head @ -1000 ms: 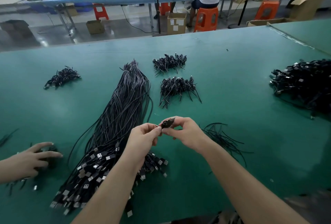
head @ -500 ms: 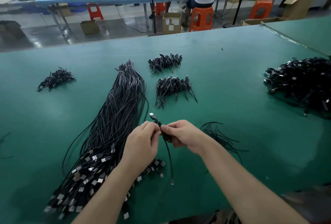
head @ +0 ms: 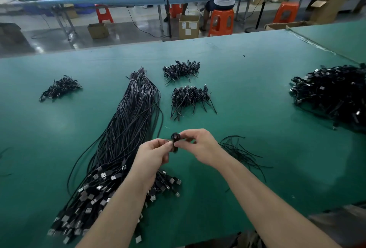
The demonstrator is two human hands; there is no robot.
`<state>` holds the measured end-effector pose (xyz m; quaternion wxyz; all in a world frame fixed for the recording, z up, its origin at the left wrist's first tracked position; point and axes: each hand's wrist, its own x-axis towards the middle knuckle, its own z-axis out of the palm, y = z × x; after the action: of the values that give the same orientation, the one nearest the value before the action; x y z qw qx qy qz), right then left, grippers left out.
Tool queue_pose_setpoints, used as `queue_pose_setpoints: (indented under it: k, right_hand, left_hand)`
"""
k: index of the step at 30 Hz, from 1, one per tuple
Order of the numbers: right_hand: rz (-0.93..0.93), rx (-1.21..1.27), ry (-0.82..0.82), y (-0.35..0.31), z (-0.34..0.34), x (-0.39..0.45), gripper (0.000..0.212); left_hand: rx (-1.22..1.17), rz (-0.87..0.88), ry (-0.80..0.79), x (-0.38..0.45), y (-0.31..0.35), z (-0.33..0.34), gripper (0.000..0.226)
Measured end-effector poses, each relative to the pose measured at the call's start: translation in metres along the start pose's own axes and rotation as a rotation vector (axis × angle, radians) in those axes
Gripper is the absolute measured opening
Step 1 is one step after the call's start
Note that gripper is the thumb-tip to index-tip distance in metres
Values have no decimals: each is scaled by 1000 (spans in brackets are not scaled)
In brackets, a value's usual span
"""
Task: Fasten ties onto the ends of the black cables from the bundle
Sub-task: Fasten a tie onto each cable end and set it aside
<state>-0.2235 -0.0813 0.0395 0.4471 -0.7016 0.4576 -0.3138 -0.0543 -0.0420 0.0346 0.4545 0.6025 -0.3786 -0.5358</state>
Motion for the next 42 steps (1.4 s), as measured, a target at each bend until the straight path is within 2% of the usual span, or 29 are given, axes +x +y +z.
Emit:
queue_pose_setpoints:
  k: [3,7,11,13,15,17,18,20,22,26,30,33,35,37,38,40,42]
  right_hand:
    - [129,109,-57,-2,0,-1,11]
    - [286,284,-76,-6,3,-2,26]
    - [368,439,-125,-7,3,-1,12]
    - [313,447,-121,-6,3,-1,11]
    - [231,406,-103,-6,2,-2,17]
    - [123,255,-101,-7,1,-3,22]
    - [73,160,-102,-7,0,-4,24]
    - [16,26,-67,-6,0,-3,25]
    - [10,8,-8,-5,0,-3,21]
    - [73,83,-39,-9,4,-3,10]
    - [205,96,-83,-14,3,-2,35]
    - [316,216,-146,-17,4,0,37]
    - [365,248,-173,-16,3,1,37]
    - [351,251,-146,-14,2,1,39]
    - [308,215,-104,-13,2,2,35]
    - [171,72,-10,-11,1,1,14]
    - [17,-36,0,-7,3,0,30]
  left_hand:
    - [216,123,53,-1,0,1,15]
    - [624,461,103,-7,0,2,17]
    - [801,748,163,-12,-3,2,13]
    - [710,668,154,-13,-3,3,13]
    - [462,375,125,-8,1,3,13]
    - [130,62,55,-5,6,0,15]
    - [-36,-40,5,-4,8,0,16]
    - [-199,-108,-52,-4,10,-2,17]
    - [-181,-75,-46,-5,9,-3,17]
    - [128,135,58,-4,5,-4,13]
    - [565,532,118,-9,3,-4,12]
    - [807,818,122,-13,0,-6,8]
    - [856,894,133,-15,-1,-6,8]
    - [731,778,153,-15,-1,-6,10]
    - [628,644,165,-12,0,-5,10]
    - [361,320,183,-4,3,-6,12]
    - [37,52,121,1,7,-7,16]
